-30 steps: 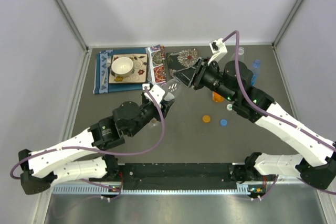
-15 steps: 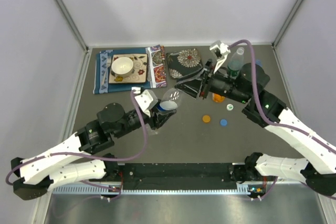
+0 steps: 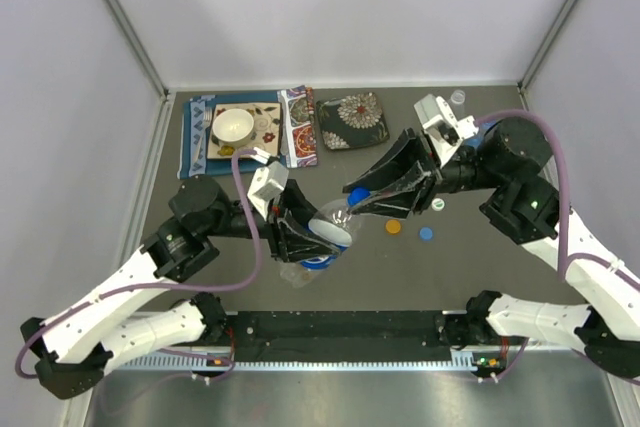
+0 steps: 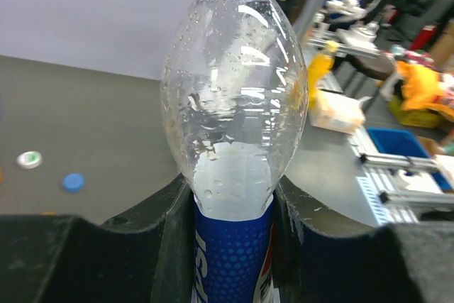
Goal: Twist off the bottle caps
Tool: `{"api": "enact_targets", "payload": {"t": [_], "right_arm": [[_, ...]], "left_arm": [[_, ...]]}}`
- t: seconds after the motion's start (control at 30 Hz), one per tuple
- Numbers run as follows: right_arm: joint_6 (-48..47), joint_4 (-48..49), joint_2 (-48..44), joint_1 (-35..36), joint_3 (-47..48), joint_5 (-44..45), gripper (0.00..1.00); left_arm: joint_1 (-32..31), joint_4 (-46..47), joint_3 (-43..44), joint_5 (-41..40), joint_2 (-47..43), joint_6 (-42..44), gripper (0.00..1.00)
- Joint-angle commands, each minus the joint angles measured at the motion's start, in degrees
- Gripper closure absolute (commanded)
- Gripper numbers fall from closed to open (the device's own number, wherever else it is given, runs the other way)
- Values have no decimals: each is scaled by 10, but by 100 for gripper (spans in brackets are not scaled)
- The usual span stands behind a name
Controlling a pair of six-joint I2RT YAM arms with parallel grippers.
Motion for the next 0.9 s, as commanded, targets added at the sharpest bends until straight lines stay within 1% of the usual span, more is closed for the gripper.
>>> {"api": "enact_targets", "payload": {"t": [0.0,0.07,0.13,0.2,0.3,0.47,0.6,0.63,0.7,0.73,0.77,0.8,0.83,0.87], "right_arm": [[-13,-20,11,-7,17,-141,100],[-16,-20,12,-12,20,-169,100],[-25,-22,9,-13,21,-203,100],[-35,-22,9,-17,22,-252,100],[-46,-23,12,-21,20,-300,100],[-65,-23,13,-26,6,-344,100],[-71,-23,13,-36,-8,-347,100],[-69,-23,12,-41,-9,-339,100],[-58,-22,5,-48,-8,-288,98],[-54,-24,1,-55,-6,-263,84],[-44,-24,-9,-57,-2,-193,78],[-44,-25,-14,-60,1,-158,70],[-48,-32,-20,-60,5,-118,53],[-52,-41,-24,-59,13,-40,48]], "left_arm": [[57,226,-28,149,5,-141,69],[69,265,-40,167,13,-183,69],[79,306,-50,189,19,-200,69],[80,318,-52,197,28,-208,69],[80,337,-53,205,40,-217,69],[81,375,-62,218,61,-239,69],[81,361,-59,218,62,-227,69],[81,348,-57,213,61,-209,69],[81,276,-46,198,56,-172,69],[81,245,-41,176,50,-127,70],[81,173,-28,159,47,-102,70],[81,135,-20,142,46,-75,70],[81,107,-8,125,40,-30,70],[81,79,-4,88,39,-10,70]]}}
